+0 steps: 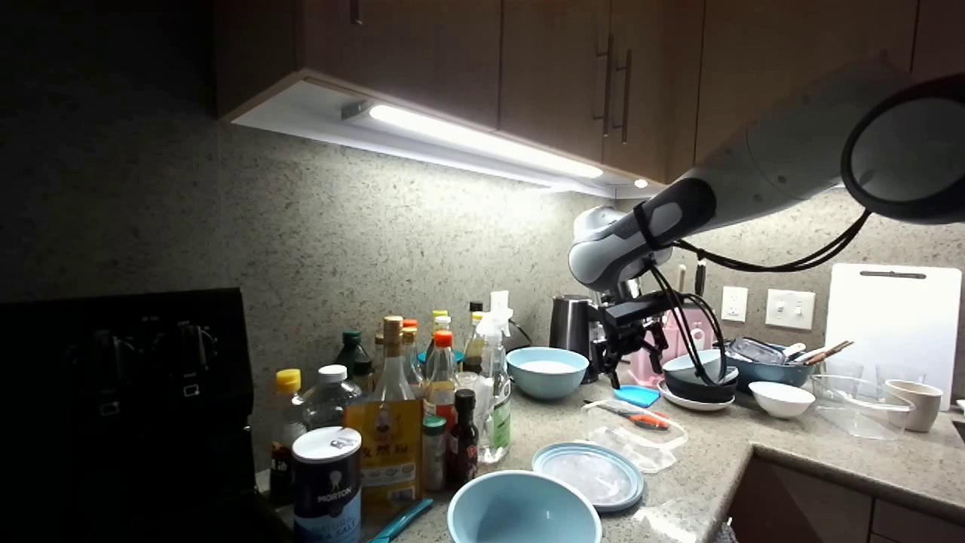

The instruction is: Pick up the spoon and put it in the bowl

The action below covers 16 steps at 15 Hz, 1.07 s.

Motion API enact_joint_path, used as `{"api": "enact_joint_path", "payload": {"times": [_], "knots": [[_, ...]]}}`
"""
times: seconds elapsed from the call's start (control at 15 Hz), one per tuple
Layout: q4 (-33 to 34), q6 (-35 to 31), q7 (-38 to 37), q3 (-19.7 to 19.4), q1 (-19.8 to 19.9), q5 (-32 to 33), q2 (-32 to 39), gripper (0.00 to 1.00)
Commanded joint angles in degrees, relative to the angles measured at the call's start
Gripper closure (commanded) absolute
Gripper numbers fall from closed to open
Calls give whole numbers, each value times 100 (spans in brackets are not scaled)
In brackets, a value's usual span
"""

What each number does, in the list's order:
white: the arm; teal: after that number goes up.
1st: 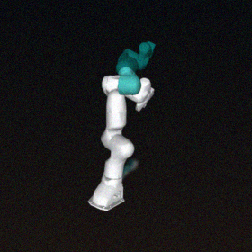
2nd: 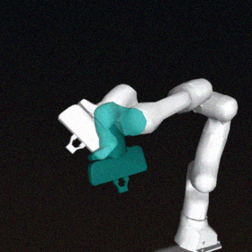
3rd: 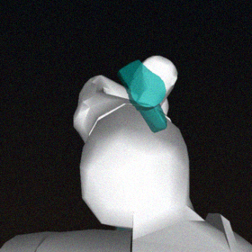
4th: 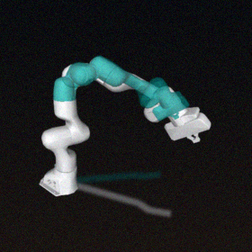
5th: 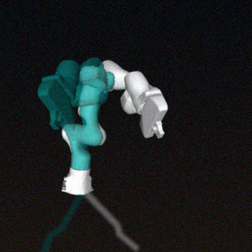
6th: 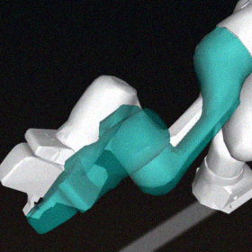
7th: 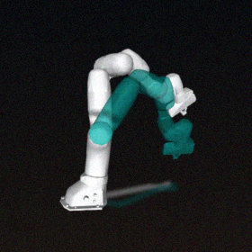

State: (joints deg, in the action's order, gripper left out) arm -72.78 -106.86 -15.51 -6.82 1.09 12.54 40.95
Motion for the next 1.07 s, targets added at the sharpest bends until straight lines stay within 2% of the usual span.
{"api": "enact_joint_path", "payload": {"times": [0.0, 0.2, 0.47, 1.0], "knots": [[20, 16, 21, -46, -29, -33, 8, 0], [741, 479, 481, 36, 111, -130, 527, 0], [1447, 941, 742, 70, 298, -310, 1088, 0], [2233, 1574, 1364, 14, 798, -416, 1773, 0]]}}
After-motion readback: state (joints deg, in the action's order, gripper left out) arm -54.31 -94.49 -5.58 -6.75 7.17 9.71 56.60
